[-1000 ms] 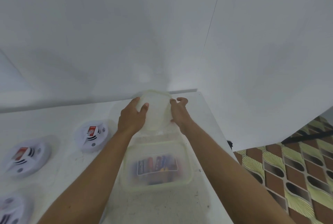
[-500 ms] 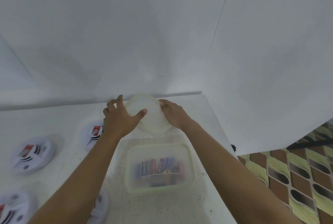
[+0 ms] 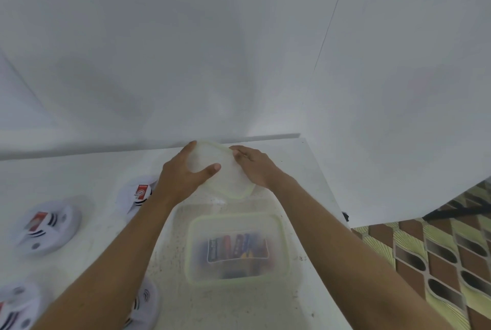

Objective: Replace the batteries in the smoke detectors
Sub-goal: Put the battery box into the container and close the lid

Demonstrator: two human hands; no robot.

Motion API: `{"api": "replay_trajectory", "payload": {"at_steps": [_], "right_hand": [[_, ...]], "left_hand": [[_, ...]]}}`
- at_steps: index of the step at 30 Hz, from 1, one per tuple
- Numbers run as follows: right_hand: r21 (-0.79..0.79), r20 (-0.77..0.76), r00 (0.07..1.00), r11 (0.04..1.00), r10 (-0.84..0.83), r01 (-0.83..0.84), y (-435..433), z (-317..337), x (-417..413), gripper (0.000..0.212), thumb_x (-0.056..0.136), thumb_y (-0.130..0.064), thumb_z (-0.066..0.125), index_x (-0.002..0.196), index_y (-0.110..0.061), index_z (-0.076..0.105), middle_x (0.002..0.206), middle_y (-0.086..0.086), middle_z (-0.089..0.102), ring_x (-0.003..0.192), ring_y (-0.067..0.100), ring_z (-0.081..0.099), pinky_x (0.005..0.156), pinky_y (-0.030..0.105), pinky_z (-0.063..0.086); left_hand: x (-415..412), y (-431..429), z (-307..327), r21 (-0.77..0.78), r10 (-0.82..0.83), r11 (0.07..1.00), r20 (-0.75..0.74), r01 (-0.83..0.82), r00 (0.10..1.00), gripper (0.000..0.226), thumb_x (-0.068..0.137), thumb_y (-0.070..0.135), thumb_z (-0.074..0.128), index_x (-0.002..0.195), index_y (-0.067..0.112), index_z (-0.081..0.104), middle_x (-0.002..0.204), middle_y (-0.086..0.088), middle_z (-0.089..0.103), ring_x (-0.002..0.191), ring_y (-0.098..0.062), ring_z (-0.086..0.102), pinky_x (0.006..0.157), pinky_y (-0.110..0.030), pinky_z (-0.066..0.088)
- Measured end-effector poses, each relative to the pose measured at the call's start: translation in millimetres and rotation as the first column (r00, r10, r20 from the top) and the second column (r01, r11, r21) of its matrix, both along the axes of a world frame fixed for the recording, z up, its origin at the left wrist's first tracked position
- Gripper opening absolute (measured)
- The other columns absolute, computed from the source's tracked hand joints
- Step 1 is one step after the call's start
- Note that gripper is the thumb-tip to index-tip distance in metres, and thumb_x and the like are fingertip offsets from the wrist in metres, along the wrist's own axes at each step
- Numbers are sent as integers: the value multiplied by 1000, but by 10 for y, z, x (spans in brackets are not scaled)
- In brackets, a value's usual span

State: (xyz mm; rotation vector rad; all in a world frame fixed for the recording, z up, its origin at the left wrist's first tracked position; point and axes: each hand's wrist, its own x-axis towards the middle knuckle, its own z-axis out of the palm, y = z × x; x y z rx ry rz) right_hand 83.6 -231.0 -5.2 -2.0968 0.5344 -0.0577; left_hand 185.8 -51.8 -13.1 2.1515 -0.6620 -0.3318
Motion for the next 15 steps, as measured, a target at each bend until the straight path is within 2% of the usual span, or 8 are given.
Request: {"api": "replay_trajectory", "payload": {"at_steps": [4, 7, 9, 11, 13, 15], "right_hand": [[1, -4, 1000, 1000, 16, -16, -19, -6, 18, 41, 108, -43, 32, 138, -31, 57, 129, -4, 65, 114, 19, 61, 90, 28, 47], [-28, -37, 998, 998, 49, -50, -54, 25, 15, 42, 108, -45, 31, 140, -33, 56, 132, -4, 63, 116, 19, 60, 97, 31, 47], [-121, -62, 995, 989, 78, -86, -75, 47, 10, 43, 107, -47, 31, 139, -33, 55, 133, -4, 63, 117, 18, 59, 99, 34, 48], [-279, -66, 997, 958, 44, -61, -76, 47, 3, 43, 105, -49, 33, 138, -30, 53, 134, -5, 60, 118, 18, 58, 97, 35, 46], [-385, -5, 999, 922, -41, 36, -61, 24, -16, 43, 104, -50, 38, 137, -26, 51, 133, -7, 59, 116, 15, 58, 93, 34, 45], [-385, 84, 988, 911, -126, 149, -41, -12, -51, 39, 104, -46, 40, 133, -24, 53, 130, -8, 59, 108, 13, 59, 88, 32, 44]], "left_hand": [[65, 14, 12, 34, -31, 999, -3, 31, 1000, 100, 68, 71, 69, 151, 29, 31, 153, 5, 40, 138, -19, 40, 111, -36, 32], [151, -2, 94, 134, -108, 985, -1, 107, 994, 111, 66, 71, 72, 154, 30, 20, 158, 2, 31, 142, -20, 33, 112, -38, 31], [193, -34, 148, 213, -156, 967, 76, 137, 985, 113, 65, 72, 72, 155, 29, 17, 160, 0, 21, 145, -23, 25, 114, -43, 29], [217, -57, 193, 253, -242, 948, 165, 196, 956, 107, 68, 72, 69, 154, 30, 21, 161, 5, 17, 147, -22, 19, 116, -44, 26], [216, -66, 214, 260, -324, 927, 189, 272, 927, 94, 74, 69, 66, 151, 29, 31, 159, 7, 27, 144, -16, 26, 116, -38, 26], [194, -66, 208, 245, -317, 931, 182, 269, 931, 86, 75, 67, 67, 146, 26, 40, 152, 5, 38, 138, -16, 36, 113, -36, 31]]}}
